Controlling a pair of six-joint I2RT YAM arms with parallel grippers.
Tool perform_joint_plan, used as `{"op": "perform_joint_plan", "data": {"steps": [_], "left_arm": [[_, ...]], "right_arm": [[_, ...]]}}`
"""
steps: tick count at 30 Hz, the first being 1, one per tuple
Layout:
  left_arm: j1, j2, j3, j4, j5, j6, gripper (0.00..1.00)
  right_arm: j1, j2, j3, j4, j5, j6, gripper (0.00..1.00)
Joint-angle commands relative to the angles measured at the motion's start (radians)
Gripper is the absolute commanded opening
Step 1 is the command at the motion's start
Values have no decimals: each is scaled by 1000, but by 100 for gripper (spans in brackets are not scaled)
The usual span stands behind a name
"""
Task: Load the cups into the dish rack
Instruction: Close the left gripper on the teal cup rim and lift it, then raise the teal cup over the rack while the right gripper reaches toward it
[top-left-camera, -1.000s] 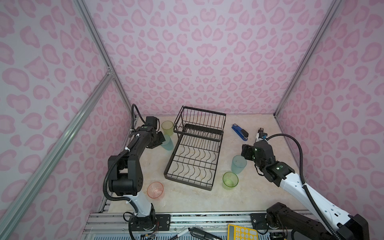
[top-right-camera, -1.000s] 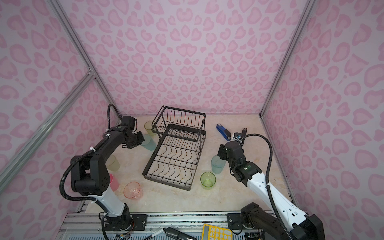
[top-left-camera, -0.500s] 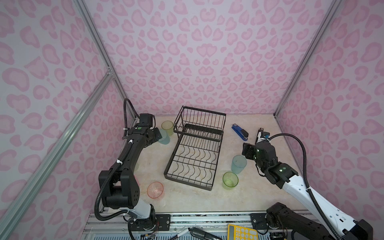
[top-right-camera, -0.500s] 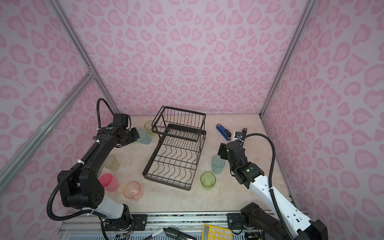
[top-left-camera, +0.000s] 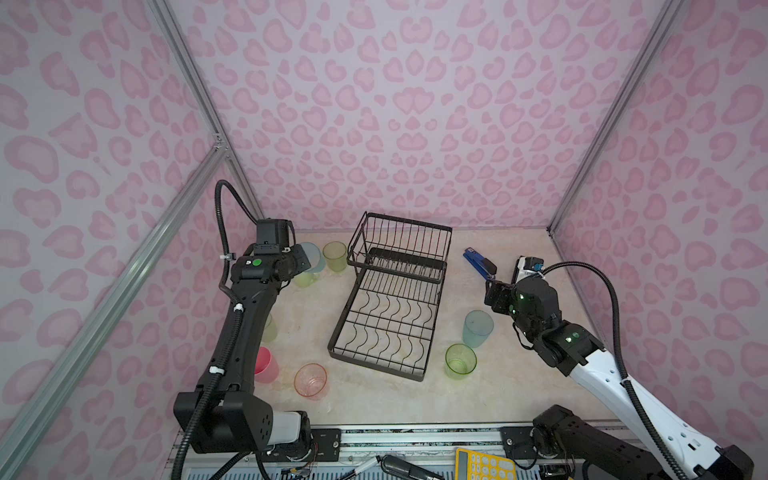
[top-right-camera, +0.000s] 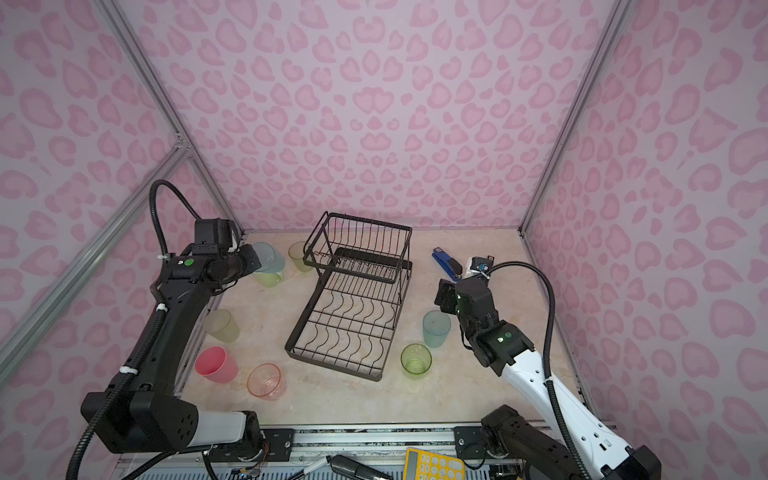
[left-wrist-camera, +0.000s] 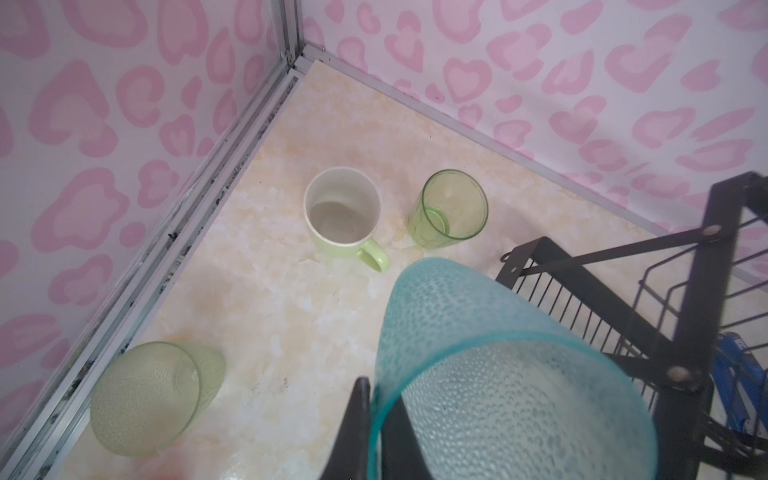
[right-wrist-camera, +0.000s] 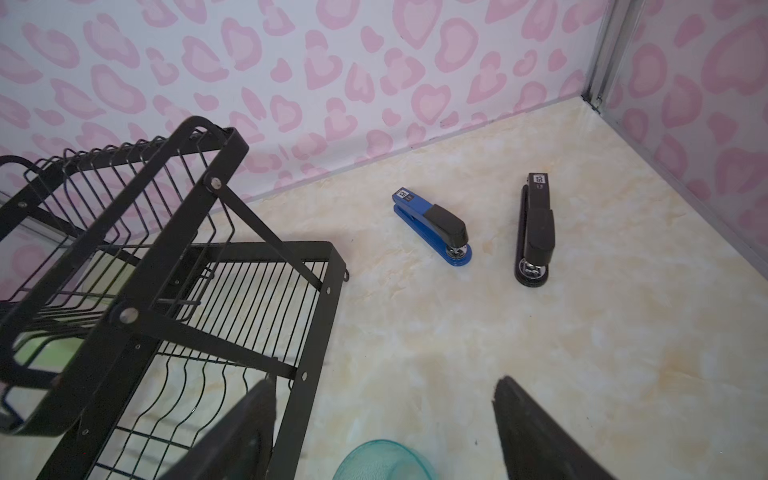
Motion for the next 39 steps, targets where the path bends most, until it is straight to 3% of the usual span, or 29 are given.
{"op": "perform_joint_plan", "data": {"steps": [1, 11, 17, 23, 28, 34, 39], "left_arm": [[0, -30, 50, 10, 27, 4, 3], [-8, -62, 170, 112, 217, 3, 3], [-28, -61, 166, 269, 400, -67, 3], [-51, -25, 129, 487, 617, -204, 3], [-73, 26, 97, 669, 730, -304, 3], [-146, 81, 73, 807, 762, -337, 3], [-203, 118, 30, 915, 773, -371, 3]], "right_arm": [[5, -3, 19, -19, -11, -4, 81], [20, -42, 114, -29, 6, 8, 81], [20, -25, 176, 24, -42, 32, 81], [14, 79, 258, 94, -182, 73, 82], [3, 205, 354, 172, -333, 152, 82], [-2, 364, 491, 277, -494, 290, 82], [-7, 440, 551, 390, -534, 454, 82]]}}
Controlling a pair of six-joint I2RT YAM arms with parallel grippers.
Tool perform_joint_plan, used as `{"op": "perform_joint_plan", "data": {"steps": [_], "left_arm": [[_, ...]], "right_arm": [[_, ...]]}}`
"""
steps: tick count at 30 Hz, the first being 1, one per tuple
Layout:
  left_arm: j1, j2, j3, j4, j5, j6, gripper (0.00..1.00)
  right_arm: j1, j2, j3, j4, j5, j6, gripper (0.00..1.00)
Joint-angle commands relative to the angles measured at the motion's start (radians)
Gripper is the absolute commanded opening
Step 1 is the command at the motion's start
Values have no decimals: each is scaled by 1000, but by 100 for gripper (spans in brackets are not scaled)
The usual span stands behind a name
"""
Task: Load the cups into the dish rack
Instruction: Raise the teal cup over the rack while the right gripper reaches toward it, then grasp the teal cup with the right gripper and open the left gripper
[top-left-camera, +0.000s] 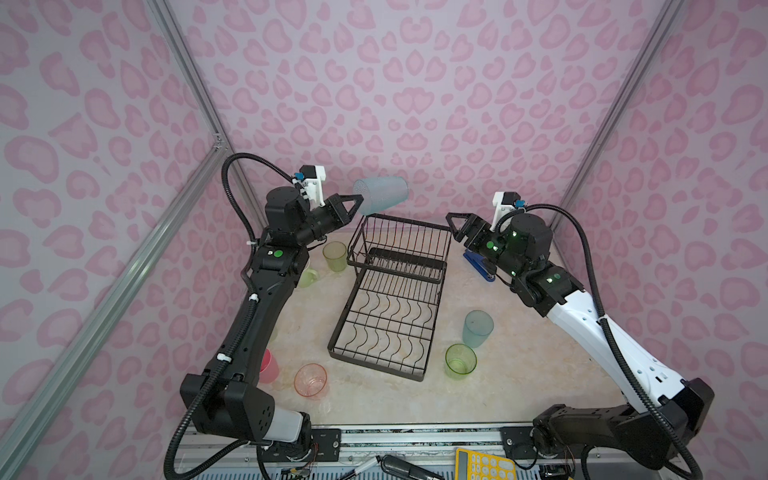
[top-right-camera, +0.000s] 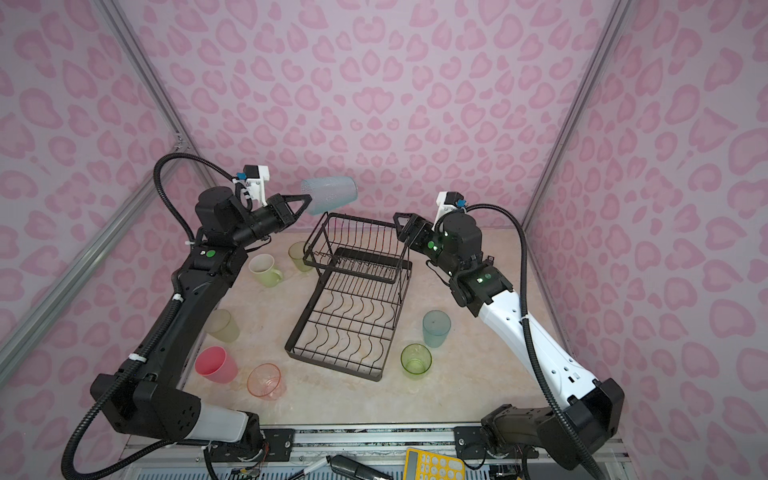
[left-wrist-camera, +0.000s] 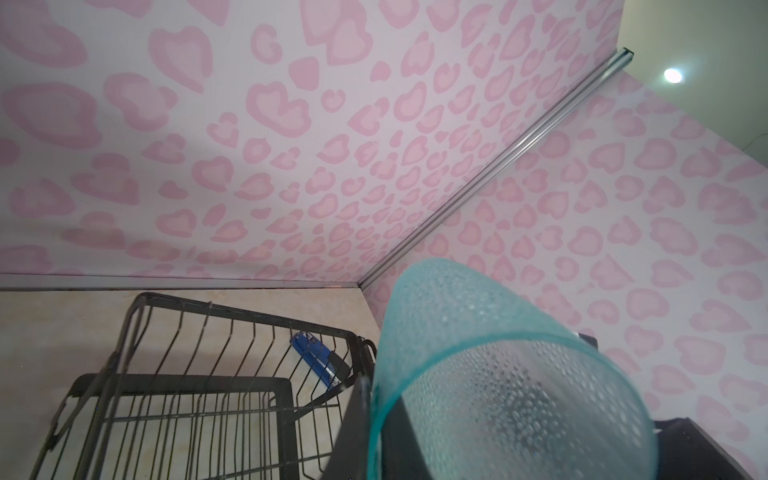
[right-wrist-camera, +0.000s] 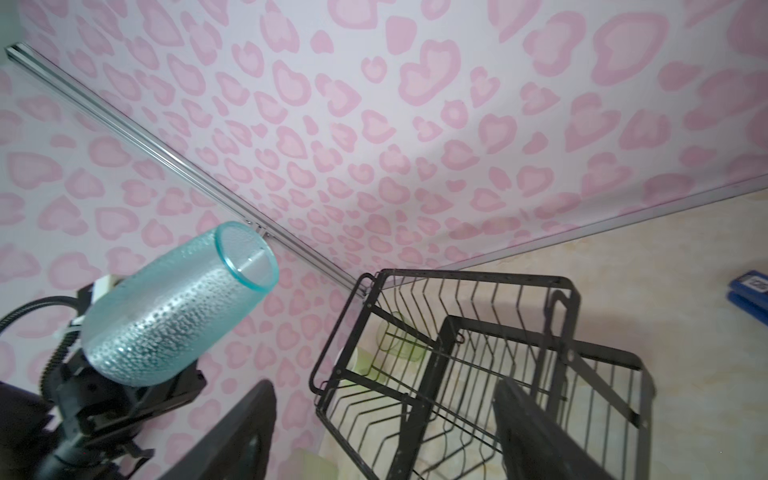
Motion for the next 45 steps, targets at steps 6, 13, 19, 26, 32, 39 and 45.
{"op": "perform_joint_plan", "data": {"steps": [6, 13, 19, 26, 32, 39, 45], "left_arm": [[-83, 59, -33, 222, 30, -37, 3], [-149, 98, -61, 306, 24, -61, 3], [-197, 127, -59, 330, 18, -63, 3], [-224, 159, -48, 356, -5, -71, 3], [-238, 194, -25, 378, -7, -83, 3], [-241, 215, -19, 386, -7, -87, 7], [-241, 223, -8, 369, -8, -72, 13]], "right_arm": [[-18, 86, 22, 271, -78, 330, 81], [-43, 164, -8, 466, -125, 595, 79], [-48, 185, -17, 506, -128, 679, 79], [-54, 174, -40, 508, -117, 720, 79], [-63, 161, -54, 491, -103, 721, 75], [-68, 161, -62, 485, -82, 716, 69], [-68, 155, -67, 469, -47, 689, 60]]}}
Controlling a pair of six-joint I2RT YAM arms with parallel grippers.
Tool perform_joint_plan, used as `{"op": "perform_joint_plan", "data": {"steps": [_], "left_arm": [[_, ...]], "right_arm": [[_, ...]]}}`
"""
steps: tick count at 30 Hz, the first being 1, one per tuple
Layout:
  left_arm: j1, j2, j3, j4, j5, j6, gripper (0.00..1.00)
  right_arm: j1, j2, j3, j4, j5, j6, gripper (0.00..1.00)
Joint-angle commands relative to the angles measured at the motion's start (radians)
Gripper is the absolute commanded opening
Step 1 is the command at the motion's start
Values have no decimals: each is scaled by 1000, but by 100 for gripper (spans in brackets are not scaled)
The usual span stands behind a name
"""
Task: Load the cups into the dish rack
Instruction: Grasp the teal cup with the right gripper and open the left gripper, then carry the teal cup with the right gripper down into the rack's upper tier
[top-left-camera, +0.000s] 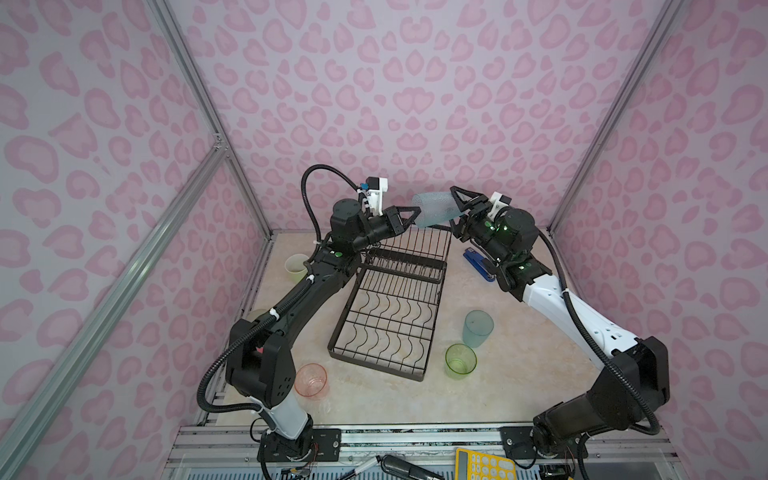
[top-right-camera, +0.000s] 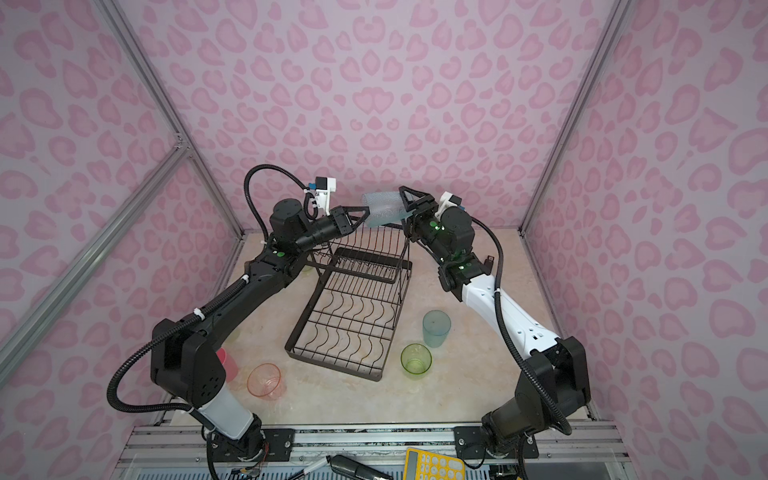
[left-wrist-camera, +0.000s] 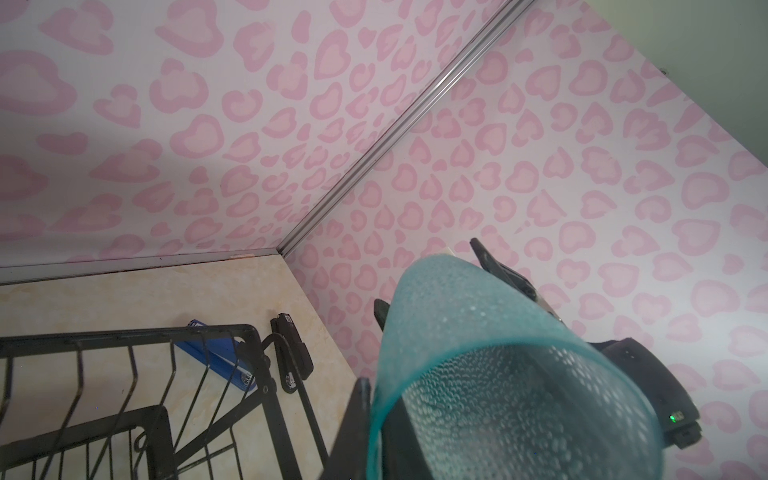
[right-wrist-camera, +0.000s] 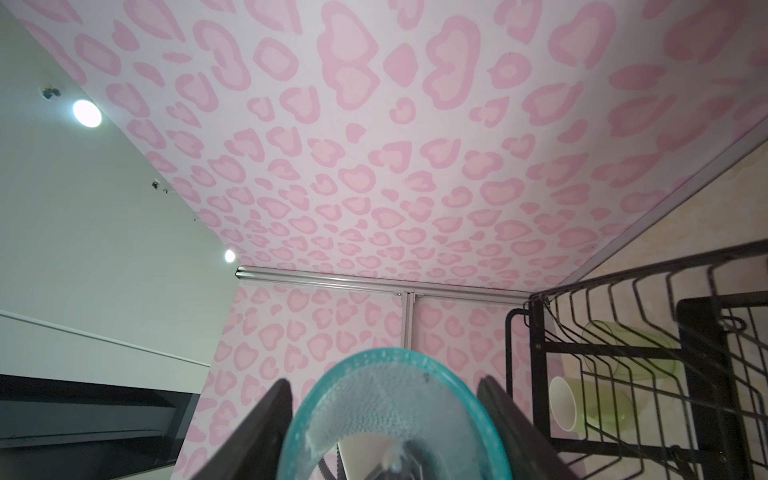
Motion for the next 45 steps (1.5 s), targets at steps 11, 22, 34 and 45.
{"op": "perform_joint_plan", "data": {"steps": [11, 22, 34, 45], "left_arm": [[12, -7, 32, -68, -30, 41, 51], [80, -114, 17, -323, -119, 125, 94], [231, -186, 74, -814, -345, 296, 98], [381, -253, -54, -937, -353, 320, 99]], "right_arm": [[-6, -81, -10, -102, 143, -235, 56], [44, -121, 80, -353, 311, -698, 56], [256, 40, 309, -529, 541, -1192, 57], [380, 309, 569, -583, 577, -1439, 58]]}}
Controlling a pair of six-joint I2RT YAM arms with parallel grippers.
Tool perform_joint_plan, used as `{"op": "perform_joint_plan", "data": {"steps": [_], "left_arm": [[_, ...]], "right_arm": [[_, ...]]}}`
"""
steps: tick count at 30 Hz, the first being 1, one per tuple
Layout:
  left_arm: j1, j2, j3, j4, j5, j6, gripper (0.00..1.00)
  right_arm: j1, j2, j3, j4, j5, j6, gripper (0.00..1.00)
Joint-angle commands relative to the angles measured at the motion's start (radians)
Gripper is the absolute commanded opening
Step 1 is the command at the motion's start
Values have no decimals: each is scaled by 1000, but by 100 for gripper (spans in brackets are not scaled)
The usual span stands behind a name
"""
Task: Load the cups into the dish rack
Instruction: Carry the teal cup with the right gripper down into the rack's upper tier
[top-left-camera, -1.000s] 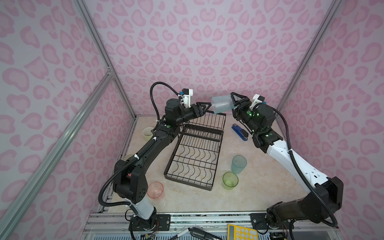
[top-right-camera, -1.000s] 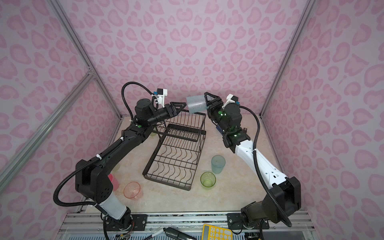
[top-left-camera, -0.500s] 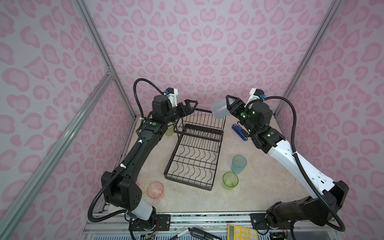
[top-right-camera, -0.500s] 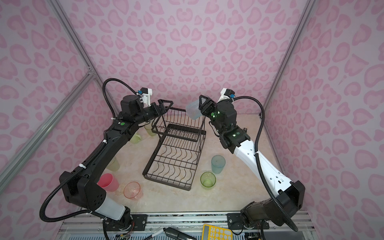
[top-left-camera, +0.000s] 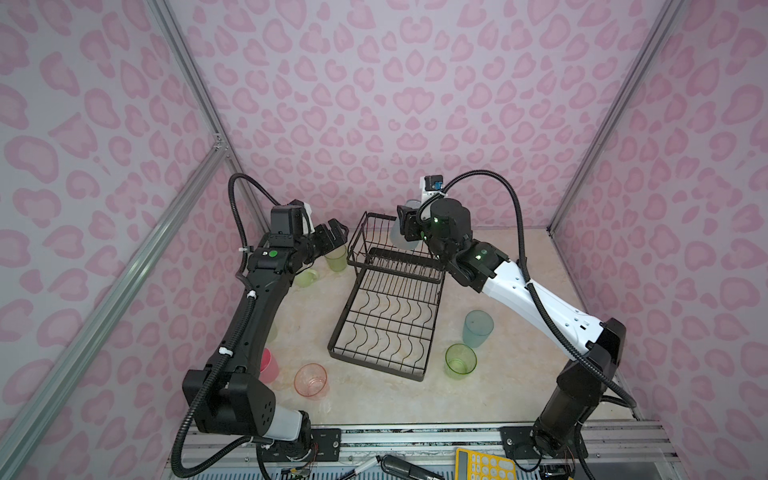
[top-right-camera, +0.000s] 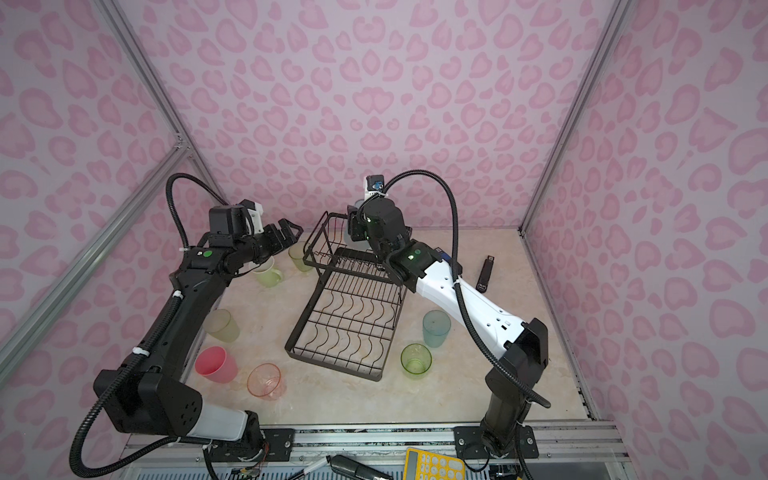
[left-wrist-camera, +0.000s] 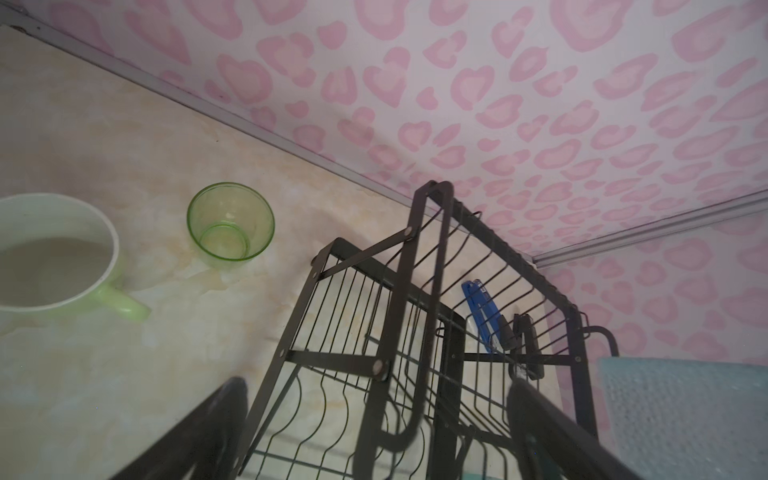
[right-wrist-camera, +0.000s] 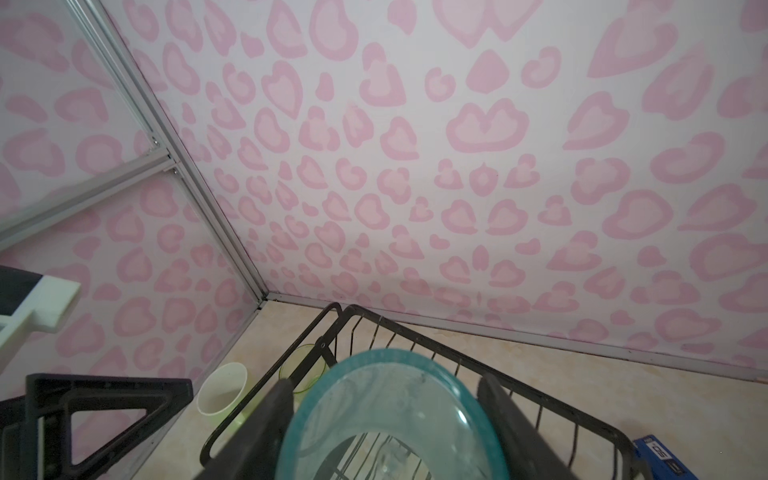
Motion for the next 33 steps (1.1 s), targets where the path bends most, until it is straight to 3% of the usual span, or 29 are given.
{"op": "perform_joint_plan", "data": {"steps": [1, 22, 33], "left_arm": [[29, -35, -50, -47, -13, 23, 99], [62, -91, -259, -45, -30, 36, 100], [62, -75, -260, -46, -25, 50, 99]], "right_arm": [[15, 61, 61, -3, 13, -105, 58], [21, 418, 436, -57, -86, -211, 58], [23, 481, 471, -85, -107, -203, 58]]}}
